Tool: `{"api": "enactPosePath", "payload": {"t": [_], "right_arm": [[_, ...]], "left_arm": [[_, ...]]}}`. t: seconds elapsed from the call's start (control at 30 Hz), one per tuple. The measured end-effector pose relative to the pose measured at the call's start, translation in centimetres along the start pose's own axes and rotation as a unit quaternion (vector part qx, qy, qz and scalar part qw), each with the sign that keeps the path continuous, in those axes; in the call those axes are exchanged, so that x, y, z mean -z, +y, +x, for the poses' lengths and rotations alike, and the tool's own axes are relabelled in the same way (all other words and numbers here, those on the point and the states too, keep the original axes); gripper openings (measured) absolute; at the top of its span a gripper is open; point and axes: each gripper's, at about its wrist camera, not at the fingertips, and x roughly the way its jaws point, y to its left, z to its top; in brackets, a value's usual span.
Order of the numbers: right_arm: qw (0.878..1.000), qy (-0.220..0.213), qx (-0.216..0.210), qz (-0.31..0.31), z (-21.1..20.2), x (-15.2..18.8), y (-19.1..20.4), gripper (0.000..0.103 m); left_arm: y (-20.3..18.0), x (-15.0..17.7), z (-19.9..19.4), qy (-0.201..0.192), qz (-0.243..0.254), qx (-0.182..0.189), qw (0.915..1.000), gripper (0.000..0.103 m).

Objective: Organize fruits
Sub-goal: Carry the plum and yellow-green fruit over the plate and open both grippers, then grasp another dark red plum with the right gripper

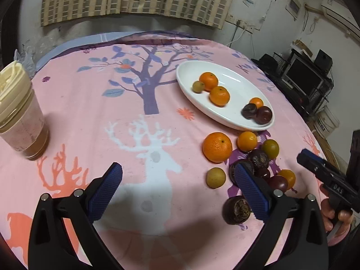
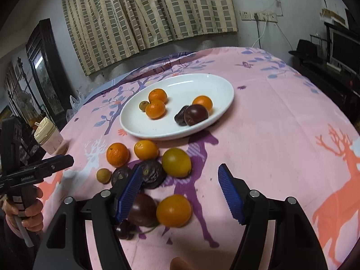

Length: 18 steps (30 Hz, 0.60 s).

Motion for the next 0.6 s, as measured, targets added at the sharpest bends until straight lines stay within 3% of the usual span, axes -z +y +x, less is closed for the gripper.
{"api": "enactPosePath", "payload": {"t": [0.3, 0.43, 0.6], "right_arm": [[0.998, 0.034, -0.045, -0.025, -0.2, 2.3, 1.4, 0.07], [0.997, 0.025, -0.054, -0.052, -0.8, 2.6, 2.5, 0.068], [0.993, 0.016, -0.052, -0.108, -1.7, 2.7, 4.7, 0.055]], "left_arm": [[-0.5, 0.4, 0.1, 0.009, 0.007, -0.004, 0.9999, 0.098], [-0.7, 0.5, 0.3, 0.014, 0.009, 0.0, 0.9999, 0.098], [-0.8, 0.6, 0.4, 0.018, 0.011, 0.002, 0.9998, 0.098]]}}
